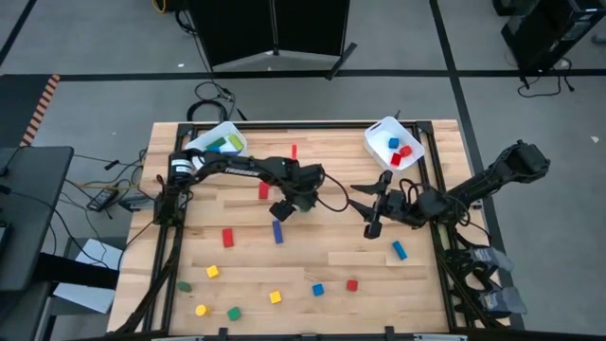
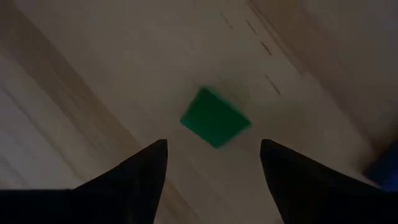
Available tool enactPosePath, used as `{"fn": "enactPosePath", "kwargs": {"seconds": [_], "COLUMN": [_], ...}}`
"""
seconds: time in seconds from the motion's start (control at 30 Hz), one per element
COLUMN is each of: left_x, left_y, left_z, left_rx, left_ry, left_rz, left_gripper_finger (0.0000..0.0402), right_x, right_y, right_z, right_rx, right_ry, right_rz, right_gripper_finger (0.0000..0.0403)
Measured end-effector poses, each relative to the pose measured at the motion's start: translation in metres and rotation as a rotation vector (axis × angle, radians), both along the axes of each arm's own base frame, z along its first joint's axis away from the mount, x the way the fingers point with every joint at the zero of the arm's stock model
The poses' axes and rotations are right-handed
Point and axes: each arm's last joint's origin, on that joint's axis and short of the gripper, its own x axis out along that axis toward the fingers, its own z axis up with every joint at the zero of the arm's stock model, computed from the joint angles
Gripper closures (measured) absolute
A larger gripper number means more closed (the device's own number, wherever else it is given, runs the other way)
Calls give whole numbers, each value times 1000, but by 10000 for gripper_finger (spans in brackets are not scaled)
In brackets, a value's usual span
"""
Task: Sort blocks by size
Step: Put the small green block into the right white bin
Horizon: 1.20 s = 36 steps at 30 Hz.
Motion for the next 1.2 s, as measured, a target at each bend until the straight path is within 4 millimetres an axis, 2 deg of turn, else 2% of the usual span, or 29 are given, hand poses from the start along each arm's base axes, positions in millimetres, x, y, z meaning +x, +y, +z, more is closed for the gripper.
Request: {"fn": "enactPosePath", "kwargs": {"seconds": [0.33, 0.53, 1.0, 1.2], "left_x": [6, 7, 11, 12], "left_y": [-1, 0, -1, -2], "left_z": [-8, -20, -27, -27], "left_rx": [3, -2, -66, -75], "left_ry": [-29, 5, -29, -50], "left_rz": [-97, -147, -183, -196], "left_gripper_finger": [135, 137, 190, 197], "right_x": [-8, -13, -15, -15], "right_y": [7, 9, 8, 8], "right_z": [11, 16, 17, 17], "right_rx": [-43, -65, -74, -73], "right_ry": [-62, -67, -49, -49], "right_rz": [-74, -155, -209, -210], "right_gripper_finger": [206, 206, 206, 206]}}
